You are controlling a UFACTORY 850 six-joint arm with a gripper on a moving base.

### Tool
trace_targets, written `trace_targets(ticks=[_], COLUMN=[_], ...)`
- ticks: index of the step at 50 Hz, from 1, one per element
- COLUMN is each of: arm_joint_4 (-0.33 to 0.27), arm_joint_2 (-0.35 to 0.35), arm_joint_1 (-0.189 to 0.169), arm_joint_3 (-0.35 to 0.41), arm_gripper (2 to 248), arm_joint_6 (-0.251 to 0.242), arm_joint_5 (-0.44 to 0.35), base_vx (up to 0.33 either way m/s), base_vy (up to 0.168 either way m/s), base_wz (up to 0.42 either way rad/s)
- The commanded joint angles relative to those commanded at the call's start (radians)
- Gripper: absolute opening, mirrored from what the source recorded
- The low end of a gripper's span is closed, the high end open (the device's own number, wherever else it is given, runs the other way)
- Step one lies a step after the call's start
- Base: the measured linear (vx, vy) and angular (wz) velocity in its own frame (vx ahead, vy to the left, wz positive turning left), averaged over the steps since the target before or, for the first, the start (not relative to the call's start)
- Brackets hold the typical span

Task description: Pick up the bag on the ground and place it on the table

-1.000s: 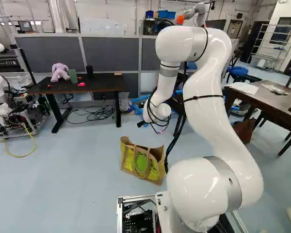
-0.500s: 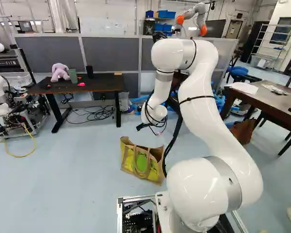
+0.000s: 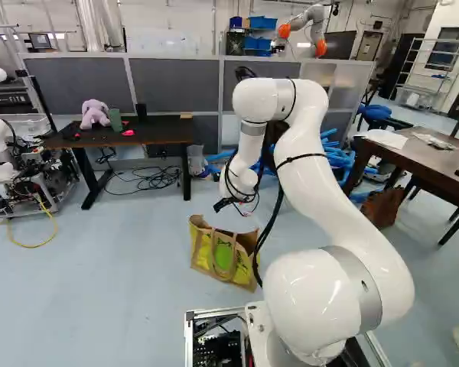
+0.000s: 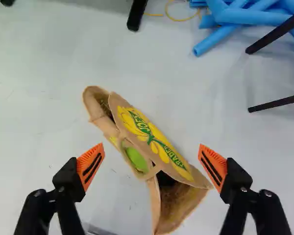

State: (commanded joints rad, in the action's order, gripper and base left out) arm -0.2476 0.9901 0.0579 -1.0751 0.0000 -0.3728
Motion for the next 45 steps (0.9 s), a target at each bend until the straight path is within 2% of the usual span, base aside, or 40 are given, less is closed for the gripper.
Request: trace_targets(ticks=[31,36,45], arm_joint_4=[0.000,0.000,0.000], arm_joint_2=[0.141,0.159,0.192], arm_joint_1=[0.035,0.036,0.036], arm_joint_3=[-0.144,-0.158,-0.183], arm_gripper=[247,247,247], arm_joint_6=[-0.002,-0.032,-0.117], arm_joint_5=[0.075,0.084,0.096], base_vx=[0.000,0.000,0.000], base_vy=[0.000,0.000,0.000], base_wz=[0.000,0.000,0.000])
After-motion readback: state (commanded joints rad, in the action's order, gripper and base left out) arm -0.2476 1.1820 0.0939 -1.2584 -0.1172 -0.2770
